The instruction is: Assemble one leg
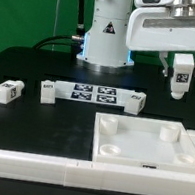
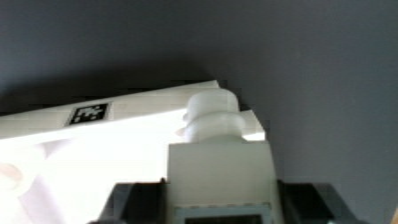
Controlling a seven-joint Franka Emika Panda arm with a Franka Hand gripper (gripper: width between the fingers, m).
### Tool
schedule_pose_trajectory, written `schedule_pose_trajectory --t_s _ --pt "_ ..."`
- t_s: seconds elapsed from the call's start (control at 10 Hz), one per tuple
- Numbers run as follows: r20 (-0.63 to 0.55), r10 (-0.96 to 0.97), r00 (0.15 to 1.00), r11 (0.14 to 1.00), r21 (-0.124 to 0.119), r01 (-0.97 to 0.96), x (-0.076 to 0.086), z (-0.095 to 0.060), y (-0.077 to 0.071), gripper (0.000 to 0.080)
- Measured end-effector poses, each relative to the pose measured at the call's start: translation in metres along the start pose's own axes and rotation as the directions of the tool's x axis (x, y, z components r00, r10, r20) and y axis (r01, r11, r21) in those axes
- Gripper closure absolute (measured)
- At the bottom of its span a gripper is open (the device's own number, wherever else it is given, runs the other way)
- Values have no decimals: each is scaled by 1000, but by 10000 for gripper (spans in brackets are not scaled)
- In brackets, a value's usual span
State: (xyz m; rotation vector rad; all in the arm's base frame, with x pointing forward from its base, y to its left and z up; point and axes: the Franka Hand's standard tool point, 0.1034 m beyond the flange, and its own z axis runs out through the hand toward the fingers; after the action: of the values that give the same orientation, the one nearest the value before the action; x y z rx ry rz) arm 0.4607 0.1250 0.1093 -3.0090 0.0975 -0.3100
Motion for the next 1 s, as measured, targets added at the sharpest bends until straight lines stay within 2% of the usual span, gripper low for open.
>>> schedule_pose_trajectory --t_s 0.1,0.3,0.5,0.6,1.0 --pt "4 -66 998 998 -3 66 13 7 5 509" --pt "-13 -200 980 980 -15 199 52 22 28 509" --pt "-29 -241 970 971 -12 241 76 27 27 509" --pt "-31 -242 970 970 -8 242 84 28 23 509" --pt "-61 -241 969 971 -16 241 82 29 26 509"
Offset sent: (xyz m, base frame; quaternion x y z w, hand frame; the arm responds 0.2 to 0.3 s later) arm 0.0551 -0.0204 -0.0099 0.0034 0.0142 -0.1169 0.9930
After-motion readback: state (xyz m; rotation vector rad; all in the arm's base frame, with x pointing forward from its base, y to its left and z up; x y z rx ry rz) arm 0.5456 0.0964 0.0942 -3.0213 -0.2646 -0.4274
